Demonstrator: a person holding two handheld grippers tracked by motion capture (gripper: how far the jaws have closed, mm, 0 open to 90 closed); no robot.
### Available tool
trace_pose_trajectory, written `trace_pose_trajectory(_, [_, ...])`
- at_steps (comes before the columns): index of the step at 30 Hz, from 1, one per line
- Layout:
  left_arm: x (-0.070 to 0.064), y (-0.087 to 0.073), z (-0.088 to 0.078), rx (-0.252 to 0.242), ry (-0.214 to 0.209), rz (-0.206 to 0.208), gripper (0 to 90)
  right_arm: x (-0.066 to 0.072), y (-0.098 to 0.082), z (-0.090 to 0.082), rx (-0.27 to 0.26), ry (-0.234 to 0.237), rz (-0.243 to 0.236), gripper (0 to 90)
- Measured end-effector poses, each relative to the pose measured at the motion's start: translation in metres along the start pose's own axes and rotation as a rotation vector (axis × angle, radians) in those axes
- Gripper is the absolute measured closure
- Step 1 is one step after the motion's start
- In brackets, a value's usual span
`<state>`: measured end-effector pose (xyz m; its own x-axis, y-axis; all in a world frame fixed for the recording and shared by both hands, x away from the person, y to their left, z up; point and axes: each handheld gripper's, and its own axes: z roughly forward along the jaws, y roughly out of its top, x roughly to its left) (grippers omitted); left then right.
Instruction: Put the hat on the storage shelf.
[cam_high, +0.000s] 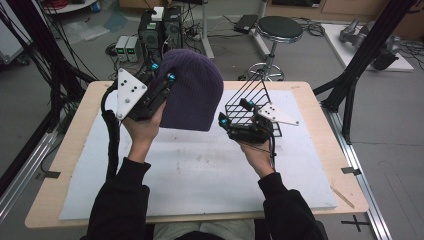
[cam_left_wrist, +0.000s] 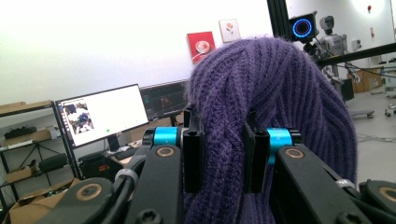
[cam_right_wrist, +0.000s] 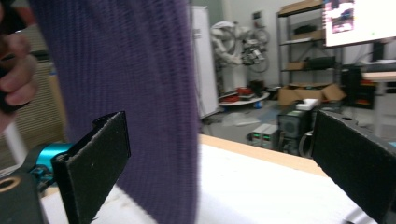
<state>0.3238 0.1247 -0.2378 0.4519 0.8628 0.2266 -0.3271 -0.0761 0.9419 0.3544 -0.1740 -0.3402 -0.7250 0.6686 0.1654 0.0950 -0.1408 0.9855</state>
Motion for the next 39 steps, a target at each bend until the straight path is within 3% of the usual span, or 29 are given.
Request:
trace_pose_trajectory(3, [0.001,0.000,0.000,-0.001,-0.002,-0.008,74.5,0.004,-0.001,0.007,0.010,0.030,0.003,4.2])
trace_pose_trajectory(5, [0.001,0.000,0.001,-0.004,0.004,-0.013,74.5,0.008,-0.003,0.021,0.027,0.079,0.010,4.1])
trace_pose_trajectory(10, [0.003,-0.001,0.002,-0.008,0.012,-0.026,74.5,0.013,0.000,0.039,0.066,0.098,0.015,7.8])
trace_pose_trajectory(15, [0.004,-0.005,0.004,-0.005,0.003,-0.032,74.4,0.012,0.008,0.047,0.115,0.142,-0.001,37.4])
trace_pose_trajectory(18, [0.004,-0.007,0.004,-0.008,0.005,-0.033,74.4,0.011,0.010,0.049,0.139,0.168,-0.001,44.4])
trace_pose_trajectory(19, [0.005,-0.008,0.004,-0.009,0.008,-0.039,74.4,0.009,0.012,0.050,0.155,0.179,-0.003,59.6])
trace_pose_trajectory(23, [0.009,-0.011,0.005,-0.005,0.000,-0.045,74.3,0.002,0.015,0.049,0.184,0.198,-0.006,77.1])
trace_pose_trajectory(27, [0.008,-0.014,0.006,-0.008,-0.005,-0.046,74.2,-0.005,0.018,0.048,0.176,0.177,-0.055,79.8])
trace_pose_trajectory(31, [0.005,-0.015,0.010,-0.018,0.005,-0.037,74.2,-0.011,0.029,0.050,0.183,0.125,-0.089,80.4])
trace_pose_trajectory(36, [0.006,-0.014,0.013,-0.023,0.014,-0.023,74.1,-0.018,0.046,0.054,0.204,0.089,-0.115,80.6])
trace_pose_trajectory(39, [0.009,-0.015,0.018,-0.028,0.015,-0.048,74.0,-0.024,0.054,0.055,0.201,0.093,-0.094,80.5])
